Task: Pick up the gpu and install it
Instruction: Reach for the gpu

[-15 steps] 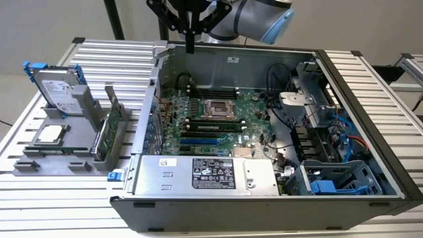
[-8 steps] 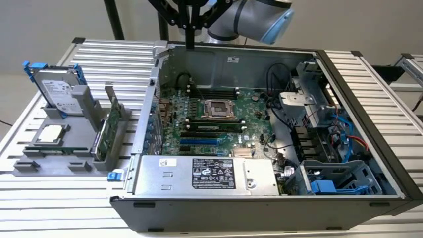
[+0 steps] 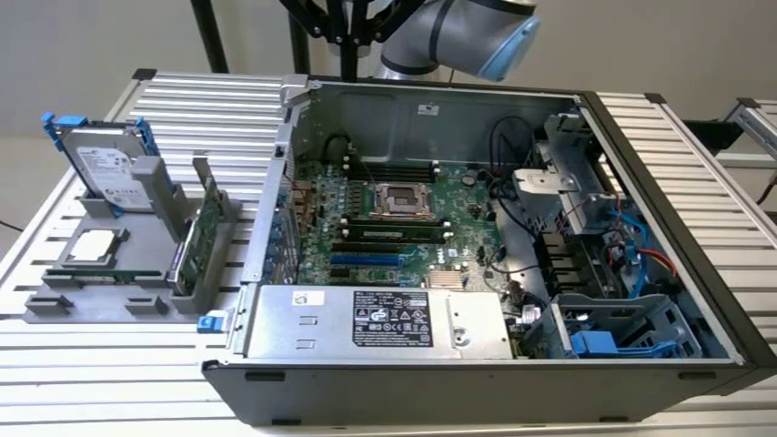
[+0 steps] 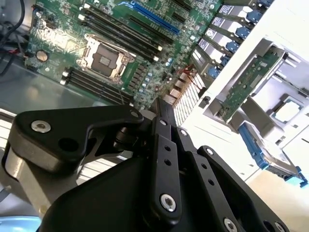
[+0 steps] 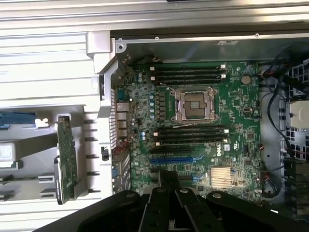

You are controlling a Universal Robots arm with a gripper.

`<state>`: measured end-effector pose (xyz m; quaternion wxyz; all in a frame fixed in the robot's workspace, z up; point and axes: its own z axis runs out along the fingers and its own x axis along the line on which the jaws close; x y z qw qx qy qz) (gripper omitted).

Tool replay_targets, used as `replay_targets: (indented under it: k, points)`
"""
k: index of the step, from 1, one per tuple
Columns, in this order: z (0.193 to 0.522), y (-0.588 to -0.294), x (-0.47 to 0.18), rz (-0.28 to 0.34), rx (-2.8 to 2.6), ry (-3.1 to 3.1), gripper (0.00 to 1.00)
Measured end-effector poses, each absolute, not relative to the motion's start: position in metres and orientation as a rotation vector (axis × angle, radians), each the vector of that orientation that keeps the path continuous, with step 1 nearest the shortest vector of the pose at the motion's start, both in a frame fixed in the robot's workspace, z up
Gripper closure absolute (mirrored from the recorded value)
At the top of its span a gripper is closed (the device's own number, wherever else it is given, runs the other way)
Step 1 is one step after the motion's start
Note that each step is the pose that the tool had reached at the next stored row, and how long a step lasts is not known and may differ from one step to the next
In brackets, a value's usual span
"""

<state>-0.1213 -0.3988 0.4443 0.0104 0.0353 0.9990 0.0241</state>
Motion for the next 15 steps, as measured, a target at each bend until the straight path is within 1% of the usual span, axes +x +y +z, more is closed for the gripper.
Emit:
replay_targets:
  k: [15]
  points:
    - [0.444,-0.399,-0.135,0.075,0.110,3.118,1.00]
